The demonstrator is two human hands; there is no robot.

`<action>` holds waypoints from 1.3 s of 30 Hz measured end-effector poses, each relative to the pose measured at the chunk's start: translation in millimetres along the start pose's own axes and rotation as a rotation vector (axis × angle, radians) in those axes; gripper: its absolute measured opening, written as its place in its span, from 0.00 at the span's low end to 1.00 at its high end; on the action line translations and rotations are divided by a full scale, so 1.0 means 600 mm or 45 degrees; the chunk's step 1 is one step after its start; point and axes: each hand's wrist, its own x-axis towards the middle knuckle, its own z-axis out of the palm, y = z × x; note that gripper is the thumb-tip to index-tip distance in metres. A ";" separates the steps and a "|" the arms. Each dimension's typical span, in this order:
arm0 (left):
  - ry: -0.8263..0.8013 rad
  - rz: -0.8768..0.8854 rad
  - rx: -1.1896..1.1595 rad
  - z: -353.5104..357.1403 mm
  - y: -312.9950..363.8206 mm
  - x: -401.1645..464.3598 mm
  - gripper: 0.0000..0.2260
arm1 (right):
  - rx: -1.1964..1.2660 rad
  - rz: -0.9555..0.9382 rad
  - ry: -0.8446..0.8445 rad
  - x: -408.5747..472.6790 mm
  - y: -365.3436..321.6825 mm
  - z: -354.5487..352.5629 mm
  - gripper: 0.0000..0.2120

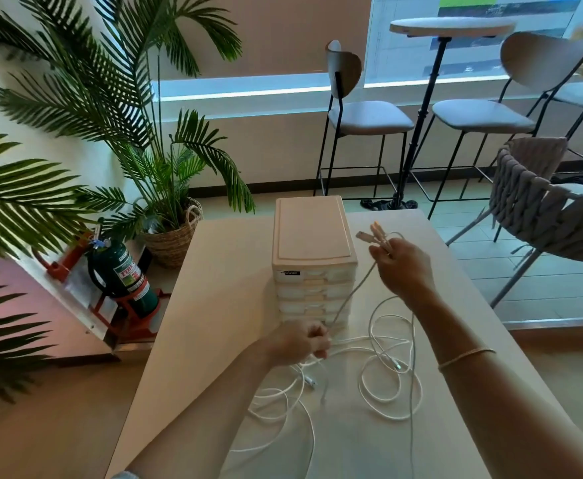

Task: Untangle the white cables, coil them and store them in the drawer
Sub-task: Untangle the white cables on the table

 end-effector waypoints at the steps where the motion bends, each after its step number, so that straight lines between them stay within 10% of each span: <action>1: -0.003 -0.035 0.032 -0.002 -0.017 -0.003 0.07 | -0.028 0.017 0.034 0.006 0.007 -0.005 0.13; 7: 0.033 -0.206 0.328 -0.017 -0.083 -0.017 0.07 | -0.125 0.114 0.032 0.015 0.034 -0.007 0.13; 15: 0.122 -0.115 -0.234 -0.031 -0.045 -0.006 0.12 | -0.143 0.192 0.049 -0.019 0.028 0.013 0.15; 25: 0.036 0.131 -0.392 -0.026 0.052 -0.015 0.09 | -0.067 -0.167 -0.671 -0.059 -0.006 0.043 0.17; 39: 0.101 -0.216 -0.231 -0.013 -0.094 -0.012 0.09 | -0.290 0.089 -0.191 -0.003 0.071 -0.032 0.11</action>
